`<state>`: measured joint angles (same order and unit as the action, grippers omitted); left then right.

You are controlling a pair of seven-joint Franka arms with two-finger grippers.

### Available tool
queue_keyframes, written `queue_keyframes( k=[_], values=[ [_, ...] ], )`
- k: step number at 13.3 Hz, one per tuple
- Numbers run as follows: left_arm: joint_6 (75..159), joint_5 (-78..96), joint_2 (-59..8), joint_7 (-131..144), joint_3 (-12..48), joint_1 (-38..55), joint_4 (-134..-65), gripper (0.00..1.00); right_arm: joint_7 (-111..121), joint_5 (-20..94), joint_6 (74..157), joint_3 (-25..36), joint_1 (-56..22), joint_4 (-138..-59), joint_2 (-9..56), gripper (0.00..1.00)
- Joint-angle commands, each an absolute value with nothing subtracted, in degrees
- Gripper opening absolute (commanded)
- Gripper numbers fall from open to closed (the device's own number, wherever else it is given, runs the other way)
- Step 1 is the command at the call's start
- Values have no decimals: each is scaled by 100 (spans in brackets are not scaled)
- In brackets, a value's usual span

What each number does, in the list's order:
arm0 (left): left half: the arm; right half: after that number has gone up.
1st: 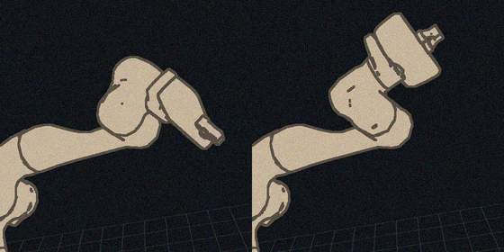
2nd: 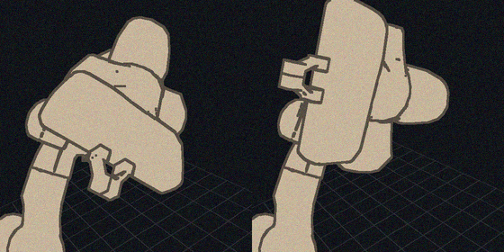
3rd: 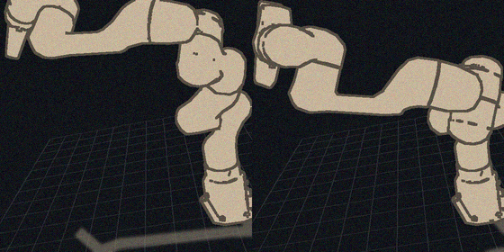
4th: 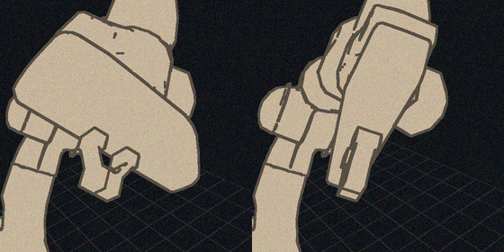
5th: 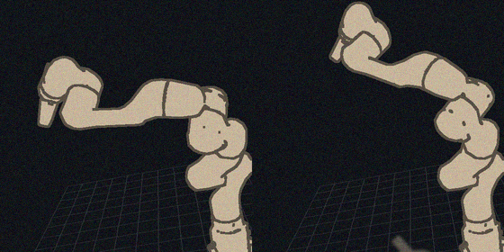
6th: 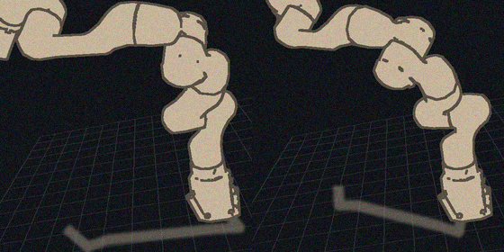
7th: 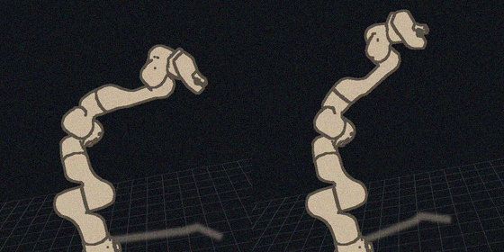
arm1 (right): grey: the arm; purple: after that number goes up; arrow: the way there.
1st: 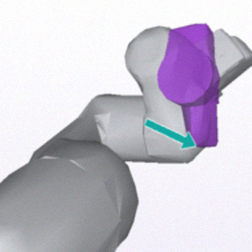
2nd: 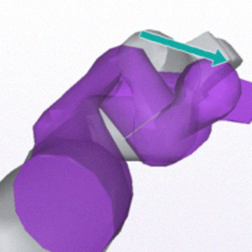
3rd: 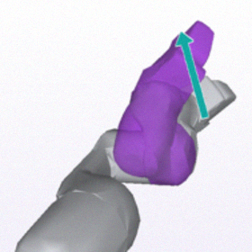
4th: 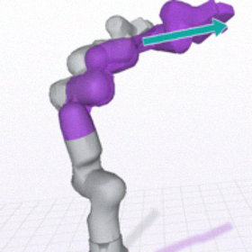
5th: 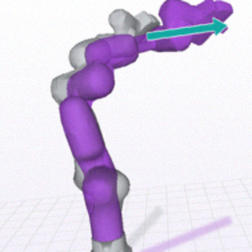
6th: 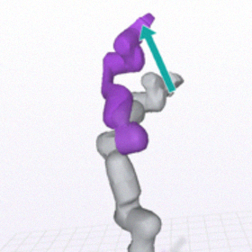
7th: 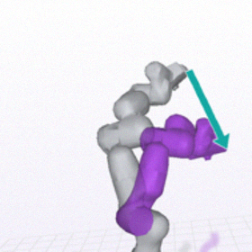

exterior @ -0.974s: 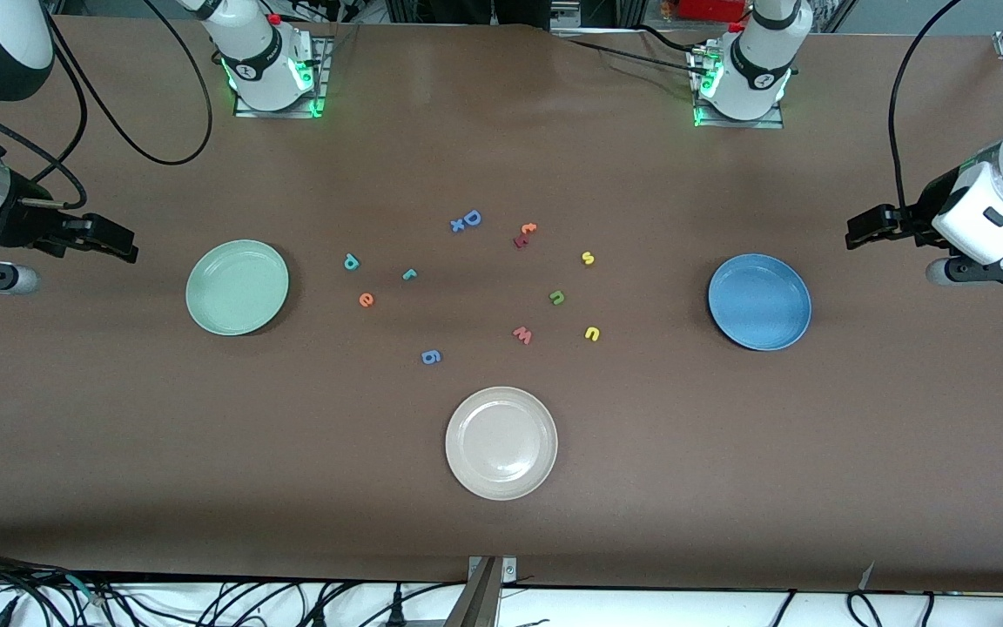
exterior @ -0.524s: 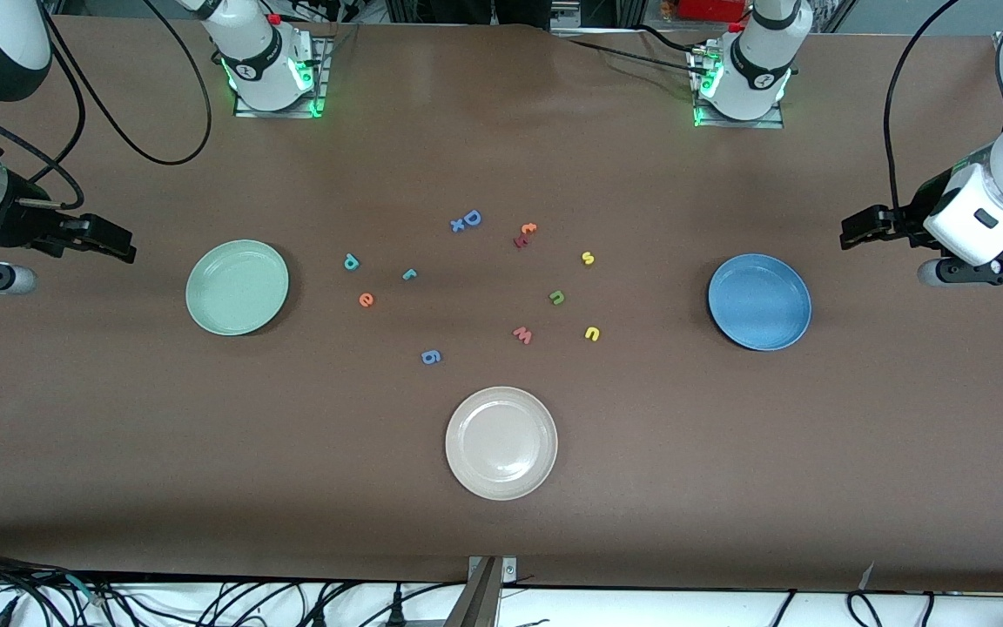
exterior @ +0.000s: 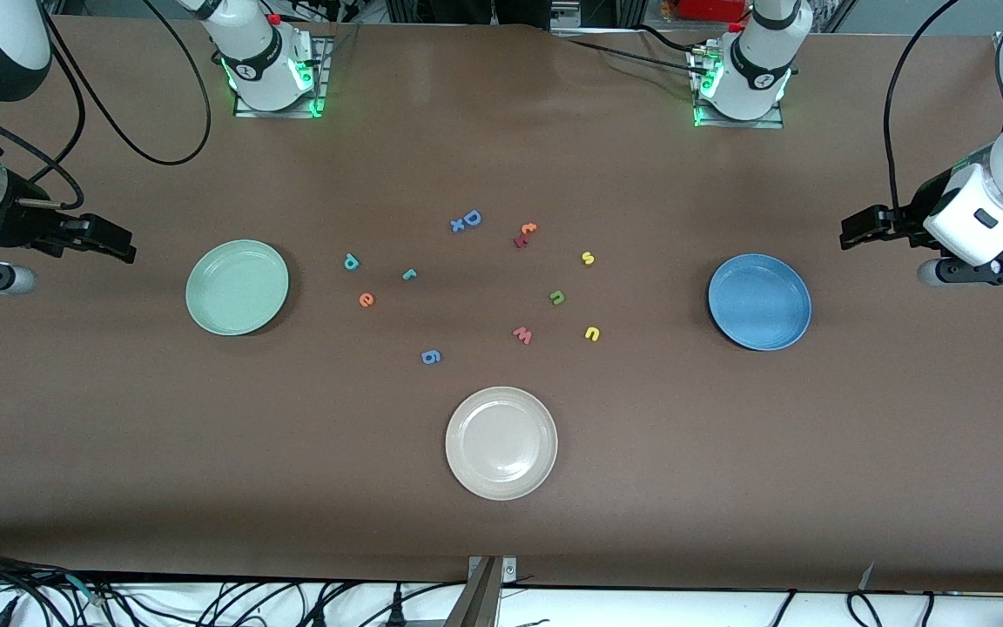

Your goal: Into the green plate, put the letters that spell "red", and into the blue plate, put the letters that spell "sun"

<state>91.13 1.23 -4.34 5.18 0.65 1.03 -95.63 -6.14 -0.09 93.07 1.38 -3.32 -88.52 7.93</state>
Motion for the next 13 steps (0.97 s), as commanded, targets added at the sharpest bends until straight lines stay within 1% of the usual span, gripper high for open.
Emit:
queue_keyframes(
  k=[1,11,13],
  values=[
    [9062,264,-422,378,53,88,-9554,100,-606,70,9281,141,-316,-8886,729,100],
    [9062,264,-422,395,53,88,-9554,100,-642,140,9352,176,-299,-8807,765,100],
    [9062,264,-422,387,53,88,-9554,100,-729,342,9360,158,-343,-8807,773,100]
  ],
)
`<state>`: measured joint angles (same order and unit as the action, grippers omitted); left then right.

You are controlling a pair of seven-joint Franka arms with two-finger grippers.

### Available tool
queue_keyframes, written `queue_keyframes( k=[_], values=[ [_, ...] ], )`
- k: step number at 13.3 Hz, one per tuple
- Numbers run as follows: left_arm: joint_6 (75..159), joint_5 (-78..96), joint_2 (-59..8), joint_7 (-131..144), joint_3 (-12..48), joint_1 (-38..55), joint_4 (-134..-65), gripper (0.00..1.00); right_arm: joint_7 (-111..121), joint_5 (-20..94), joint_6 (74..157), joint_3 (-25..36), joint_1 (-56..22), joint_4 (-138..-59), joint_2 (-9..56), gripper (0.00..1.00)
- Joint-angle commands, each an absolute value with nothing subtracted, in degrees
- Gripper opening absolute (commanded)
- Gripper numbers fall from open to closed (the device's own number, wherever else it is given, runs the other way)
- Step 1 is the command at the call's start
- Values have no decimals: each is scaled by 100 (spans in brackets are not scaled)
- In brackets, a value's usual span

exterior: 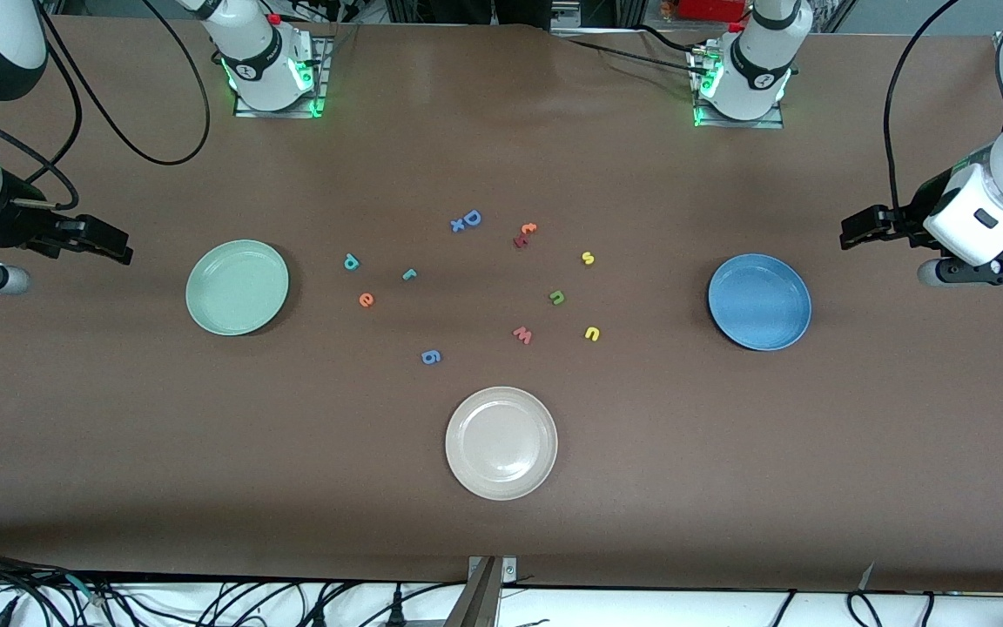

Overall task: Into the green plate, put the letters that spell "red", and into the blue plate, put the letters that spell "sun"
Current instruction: 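Reach the right gripper down to the teal letter a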

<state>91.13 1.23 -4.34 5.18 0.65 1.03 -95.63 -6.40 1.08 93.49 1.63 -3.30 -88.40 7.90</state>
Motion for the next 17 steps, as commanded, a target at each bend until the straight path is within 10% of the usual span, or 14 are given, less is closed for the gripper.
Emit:
queue_keyframes(
  k=[1,11,17],
  values=[
    [9062,264,-422,387,53,88,-9554,100,-877,369,9378,158,-360,-8807,826,100],
    [9009,264,-422,387,44,79,-9554,100,-2284,387,10132,114,-1353,-9017,1810,100],
    [9009,264,-413,387,44,53,-9554,100,-3287,387,11162,18,-1863,-10414,1881,100]
  ],
)
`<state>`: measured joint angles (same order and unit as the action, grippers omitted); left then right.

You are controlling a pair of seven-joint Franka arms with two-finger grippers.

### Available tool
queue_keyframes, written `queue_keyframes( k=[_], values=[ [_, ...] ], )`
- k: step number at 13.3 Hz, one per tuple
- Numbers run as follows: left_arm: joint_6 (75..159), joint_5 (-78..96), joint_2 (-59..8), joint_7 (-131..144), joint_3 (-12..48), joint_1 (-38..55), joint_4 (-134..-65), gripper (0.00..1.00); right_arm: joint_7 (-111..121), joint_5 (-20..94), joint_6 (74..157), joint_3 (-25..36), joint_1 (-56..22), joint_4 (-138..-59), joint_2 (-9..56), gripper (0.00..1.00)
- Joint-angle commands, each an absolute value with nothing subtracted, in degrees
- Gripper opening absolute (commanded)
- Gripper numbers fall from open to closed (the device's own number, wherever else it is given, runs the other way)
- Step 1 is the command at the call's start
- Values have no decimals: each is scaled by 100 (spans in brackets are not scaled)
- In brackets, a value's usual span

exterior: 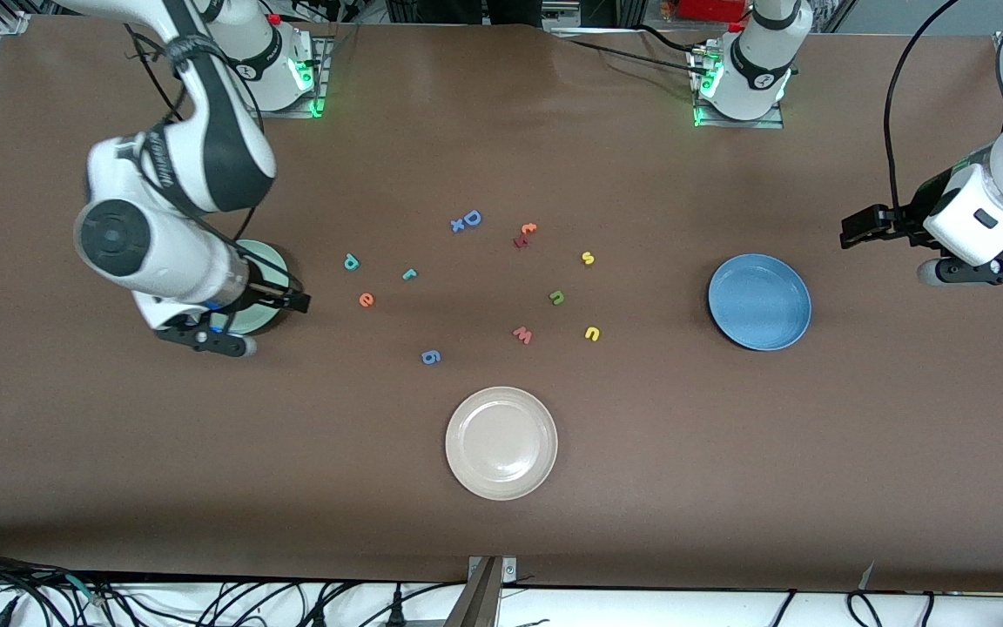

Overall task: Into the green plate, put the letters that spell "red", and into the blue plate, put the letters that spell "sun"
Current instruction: 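Reach the right gripper down to the teal letter a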

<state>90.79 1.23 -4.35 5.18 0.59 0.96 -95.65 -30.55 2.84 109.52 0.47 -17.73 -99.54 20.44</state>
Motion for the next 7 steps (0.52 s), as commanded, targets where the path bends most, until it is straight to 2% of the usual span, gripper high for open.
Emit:
queue_keyframes(
  k=[1,4,7],
  values=[
    [9009,264,-413,387,44,53,-9554,100,-3409,387,11267,-26,-1872,-10598,1881,100],
    [9009,246,-422,404,44,70,-9545,100,-4014,387,12064,-386,-1872,-11467,1758,100],
    [9009,255,-431,457,26,-26,-9554,100,-4218,387,13284,-483,-1872,-12381,1767,100]
  ],
)
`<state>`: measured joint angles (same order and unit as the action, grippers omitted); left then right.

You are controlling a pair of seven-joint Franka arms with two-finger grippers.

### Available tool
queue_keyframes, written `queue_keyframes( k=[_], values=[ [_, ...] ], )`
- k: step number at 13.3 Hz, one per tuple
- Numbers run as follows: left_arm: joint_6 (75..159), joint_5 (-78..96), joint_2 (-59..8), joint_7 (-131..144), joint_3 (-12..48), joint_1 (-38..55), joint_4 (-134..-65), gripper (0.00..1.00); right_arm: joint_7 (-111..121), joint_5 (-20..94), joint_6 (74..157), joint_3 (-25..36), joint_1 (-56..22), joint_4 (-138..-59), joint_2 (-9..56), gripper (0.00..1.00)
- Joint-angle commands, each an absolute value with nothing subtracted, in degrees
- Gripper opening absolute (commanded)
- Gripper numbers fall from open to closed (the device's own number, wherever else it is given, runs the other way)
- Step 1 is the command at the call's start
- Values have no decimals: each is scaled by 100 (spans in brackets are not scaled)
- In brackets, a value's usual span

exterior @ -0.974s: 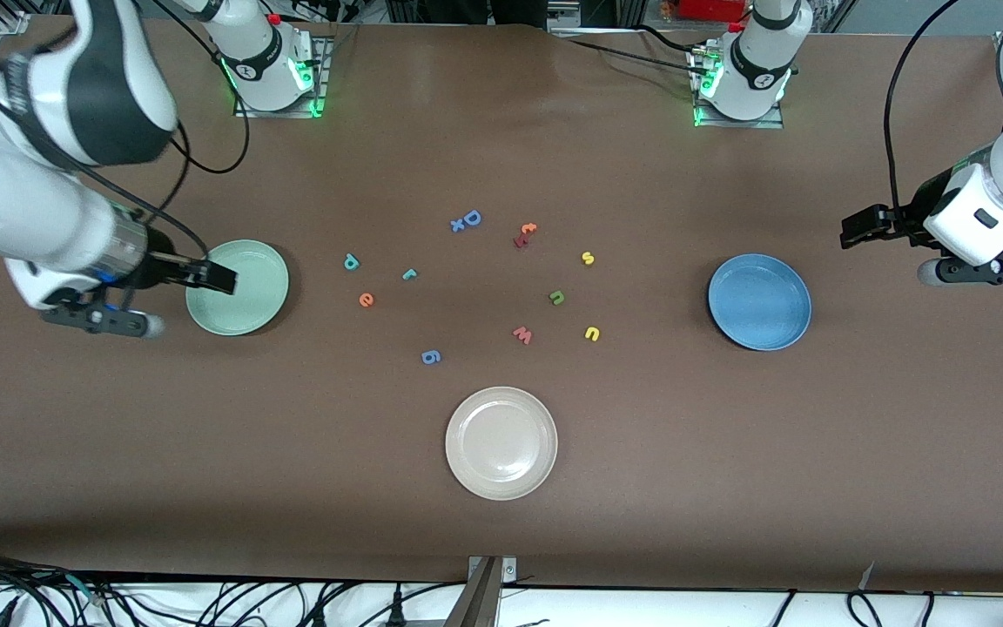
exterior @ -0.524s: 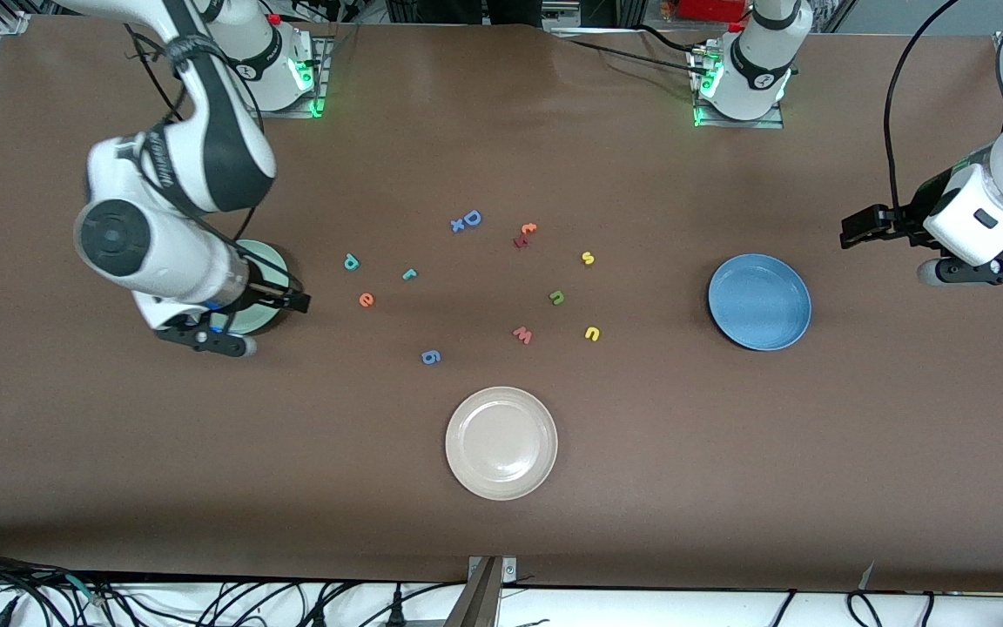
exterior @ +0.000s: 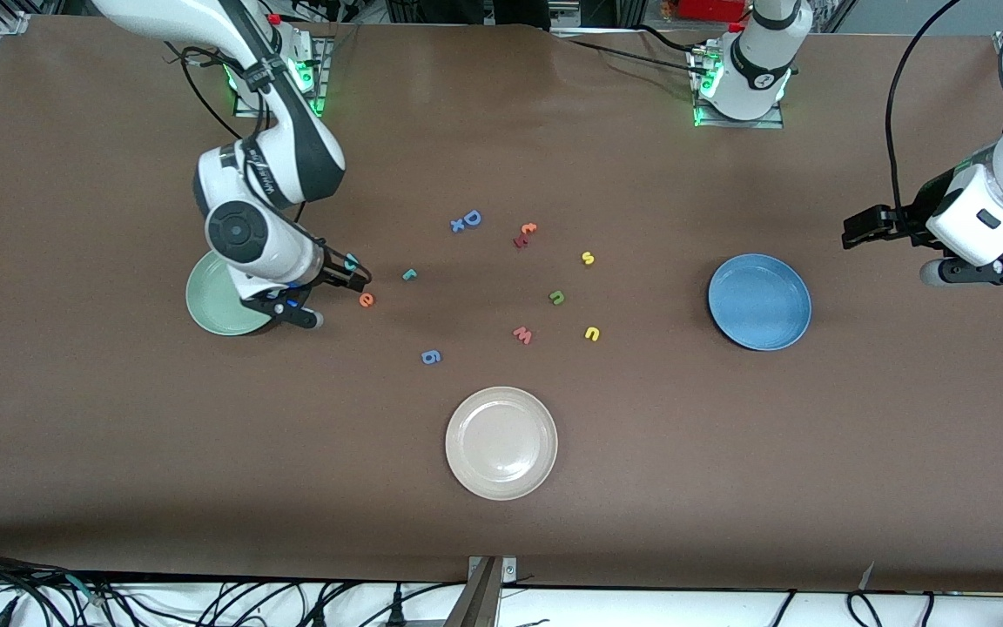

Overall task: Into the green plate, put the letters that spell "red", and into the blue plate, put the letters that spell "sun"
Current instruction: 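Reach the right gripper down to the teal letter a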

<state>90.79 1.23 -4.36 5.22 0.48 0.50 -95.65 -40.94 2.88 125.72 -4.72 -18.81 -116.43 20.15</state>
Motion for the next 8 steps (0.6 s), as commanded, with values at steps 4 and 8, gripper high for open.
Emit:
queue_keyframes(
  k=[4,8],
  values=[
    [9009,264,-791,624,0,-272,-9466,100,-4333,387,13948,-589,-1872,-12928,1828,100],
    [9035,264,-1177,633,52,-132,-9422,100,-4359,387,14035,-668,-1872,-13165,1810,98]
  ],
)
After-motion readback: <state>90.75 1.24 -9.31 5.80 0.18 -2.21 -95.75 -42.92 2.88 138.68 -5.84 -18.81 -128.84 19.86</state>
